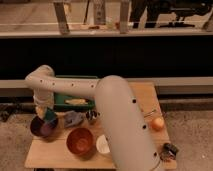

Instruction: Wipe purple bowl with sponge

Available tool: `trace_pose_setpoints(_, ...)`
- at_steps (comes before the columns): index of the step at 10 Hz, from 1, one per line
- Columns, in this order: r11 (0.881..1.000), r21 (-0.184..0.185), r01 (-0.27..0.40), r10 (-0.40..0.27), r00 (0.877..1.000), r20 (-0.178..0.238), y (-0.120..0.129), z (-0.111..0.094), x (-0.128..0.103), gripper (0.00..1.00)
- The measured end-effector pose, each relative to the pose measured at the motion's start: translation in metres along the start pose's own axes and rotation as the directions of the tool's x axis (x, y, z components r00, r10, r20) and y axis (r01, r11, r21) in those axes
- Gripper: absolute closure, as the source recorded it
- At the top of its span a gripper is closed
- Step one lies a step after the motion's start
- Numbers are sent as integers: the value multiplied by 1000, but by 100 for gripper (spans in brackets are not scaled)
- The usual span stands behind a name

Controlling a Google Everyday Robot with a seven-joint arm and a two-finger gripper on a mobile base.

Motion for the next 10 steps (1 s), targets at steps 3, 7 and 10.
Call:
trace_pose_setpoints(3, 1000, 8, 8, -8, 1000, -7, 0, 18, 2, 100)
trace_pose_setpoints(7, 999, 14, 47, -47, 999, -22, -7, 30, 9, 100)
trace_pose_setpoints(10, 995, 25, 98, -97, 995, -31, -22, 37, 19, 100)
